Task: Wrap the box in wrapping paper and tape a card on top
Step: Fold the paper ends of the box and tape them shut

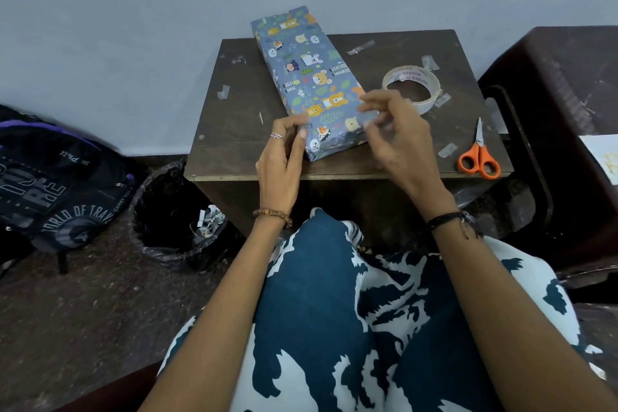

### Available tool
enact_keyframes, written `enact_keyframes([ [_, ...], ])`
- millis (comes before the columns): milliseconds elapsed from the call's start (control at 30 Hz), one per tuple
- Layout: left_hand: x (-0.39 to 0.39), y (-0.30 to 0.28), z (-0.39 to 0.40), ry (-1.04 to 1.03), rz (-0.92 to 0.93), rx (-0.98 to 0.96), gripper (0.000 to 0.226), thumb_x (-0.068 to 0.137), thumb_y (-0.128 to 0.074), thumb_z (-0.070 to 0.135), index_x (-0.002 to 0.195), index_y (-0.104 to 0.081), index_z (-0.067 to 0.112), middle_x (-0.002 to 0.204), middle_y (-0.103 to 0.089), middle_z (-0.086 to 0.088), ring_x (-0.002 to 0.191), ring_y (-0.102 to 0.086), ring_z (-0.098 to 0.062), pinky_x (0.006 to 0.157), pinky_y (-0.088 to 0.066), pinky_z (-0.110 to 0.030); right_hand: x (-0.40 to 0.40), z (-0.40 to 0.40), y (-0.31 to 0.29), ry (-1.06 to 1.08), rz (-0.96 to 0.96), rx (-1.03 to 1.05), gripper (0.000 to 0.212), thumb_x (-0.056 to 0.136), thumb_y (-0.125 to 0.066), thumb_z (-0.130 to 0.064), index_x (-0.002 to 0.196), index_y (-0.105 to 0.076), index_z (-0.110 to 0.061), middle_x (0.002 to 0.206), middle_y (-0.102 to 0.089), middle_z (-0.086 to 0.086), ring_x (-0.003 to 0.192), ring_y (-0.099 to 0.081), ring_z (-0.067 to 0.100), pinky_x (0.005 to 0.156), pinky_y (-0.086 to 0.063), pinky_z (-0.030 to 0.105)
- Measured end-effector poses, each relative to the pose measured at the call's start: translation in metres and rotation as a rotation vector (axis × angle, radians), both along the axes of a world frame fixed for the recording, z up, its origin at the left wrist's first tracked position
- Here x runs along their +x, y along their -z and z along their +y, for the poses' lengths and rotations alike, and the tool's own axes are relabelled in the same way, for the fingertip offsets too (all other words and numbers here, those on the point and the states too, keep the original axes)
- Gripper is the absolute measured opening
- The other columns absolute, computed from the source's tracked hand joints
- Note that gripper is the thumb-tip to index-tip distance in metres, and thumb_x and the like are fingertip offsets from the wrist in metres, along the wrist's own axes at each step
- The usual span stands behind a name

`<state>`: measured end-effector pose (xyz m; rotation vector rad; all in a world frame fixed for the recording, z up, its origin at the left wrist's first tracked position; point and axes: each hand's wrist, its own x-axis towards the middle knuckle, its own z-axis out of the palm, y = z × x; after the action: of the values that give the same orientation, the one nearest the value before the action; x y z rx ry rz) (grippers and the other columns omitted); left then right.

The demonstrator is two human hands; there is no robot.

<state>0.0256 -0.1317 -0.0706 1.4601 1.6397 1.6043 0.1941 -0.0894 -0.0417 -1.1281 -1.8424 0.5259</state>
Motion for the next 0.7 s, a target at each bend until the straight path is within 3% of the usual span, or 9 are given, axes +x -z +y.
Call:
enact_keyframes([
  [100,0.002,-0.011,-0.003,-0.028,-0.108,-0.004,0.02,0.098,-0.044,0.016,0.113,-0.053,0.026,0.127,-0.047,0.019,0.126,-0.043,0.0,0.101,-0.035,-0.012,0.012,-0.001,-0.004,0.208,0.184,-0.064,0.025,0.09,-0.047,-0.004,0.105,-0.067,-0.009,0.102,-0.067,0.003,0.092,-0.056,0.003,0.081,-0.04,0.009],
  [200,0.004,-0.015,0.001,-0.089,-0.228,-0.124,0.033,0.1,-0.04,0.023,0.131,-0.047,0.019,0.128,-0.047,0.014,0.115,-0.041,0.008,0.091,-0.031,0.001,0.014,-0.001,-0.001,0.248,0.229,-0.303,0.028,0.094,-0.048,-0.026,0.082,-0.068,-0.011,0.078,-0.065,0.006,0.079,-0.058,0.014,0.087,-0.05,0.04],
  [233,0.006,-0.016,0.003,-0.072,-0.258,-0.18,0.039,0.099,-0.042,0.026,0.136,-0.043,0.016,0.13,-0.048,0.012,0.114,-0.041,0.008,0.091,-0.032,0.0,0.011,-0.004,0.0,0.223,0.234,-0.354,0.035,0.094,-0.048,-0.033,0.073,-0.063,-0.008,0.07,-0.06,0.005,0.071,-0.056,0.016,0.083,-0.051,0.045],
  [267,0.009,-0.016,0.006,-0.044,-0.272,-0.226,0.043,0.098,-0.045,0.027,0.139,-0.041,0.017,0.132,-0.049,0.01,0.115,-0.043,0.004,0.095,-0.034,-0.006,0.005,-0.006,0.0,0.198,0.252,-0.398,0.04,0.094,-0.05,-0.034,0.077,-0.063,-0.001,0.073,-0.063,0.004,0.071,-0.058,0.016,0.081,-0.053,0.042],
  [333,0.015,-0.019,0.011,0.012,-0.319,-0.282,0.046,0.095,-0.05,0.022,0.14,-0.039,0.018,0.131,-0.053,0.006,0.117,-0.05,-0.005,0.1,-0.041,-0.023,-0.007,-0.011,-0.002,0.173,0.304,-0.448,0.031,0.093,-0.055,-0.032,0.094,-0.066,-0.002,0.088,-0.068,0.003,0.082,-0.063,0.014,0.072,-0.049,0.017],
  [367,0.018,-0.022,0.012,0.019,-0.379,-0.292,0.048,0.094,-0.051,0.015,0.14,-0.039,0.016,0.131,-0.054,0.002,0.115,-0.053,-0.009,0.099,-0.044,-0.027,-0.013,-0.013,-0.003,0.181,0.329,-0.453,0.027,0.092,-0.058,-0.033,0.099,-0.064,-0.007,0.091,-0.068,-0.001,0.084,-0.062,0.01,0.072,-0.045,0.014],
  [467,0.022,-0.03,0.014,0.024,-0.61,-0.304,0.048,0.091,-0.05,-0.002,0.136,-0.039,0.006,0.129,-0.055,-0.009,0.111,-0.056,-0.017,0.093,-0.049,-0.03,-0.022,-0.014,-0.004,0.239,0.41,-0.445,0.027,0.087,-0.064,-0.04,0.095,-0.049,-0.019,0.093,-0.066,0.005,0.085,-0.061,0.015,0.073,-0.046,0.029],
  [567,0.024,-0.034,0.007,0.122,-0.812,-0.316,0.047,0.091,-0.045,-0.007,0.136,-0.038,0.003,0.13,-0.055,-0.01,0.115,-0.056,-0.023,0.092,-0.05,-0.034,-0.024,-0.02,-0.013,0.221,0.597,-0.446,0.032,0.078,-0.068,-0.039,0.081,-0.036,-0.036,0.1,-0.064,0.016,0.088,-0.063,0.026,0.075,-0.05,0.044],
  [700,0.025,-0.046,-0.002,0.216,-0.818,-0.327,0.046,0.09,-0.046,-0.003,0.133,-0.043,0.012,0.121,-0.062,-0.002,0.099,-0.062,-0.015,0.076,-0.055,-0.025,-0.016,-0.038,-0.034,0.178,0.567,-0.237,0.037,0.077,-0.073,-0.018,0.087,-0.039,-0.031,0.1,-0.063,0.004,0.092,-0.064,0.019,0.073,-0.054,0.037],
])
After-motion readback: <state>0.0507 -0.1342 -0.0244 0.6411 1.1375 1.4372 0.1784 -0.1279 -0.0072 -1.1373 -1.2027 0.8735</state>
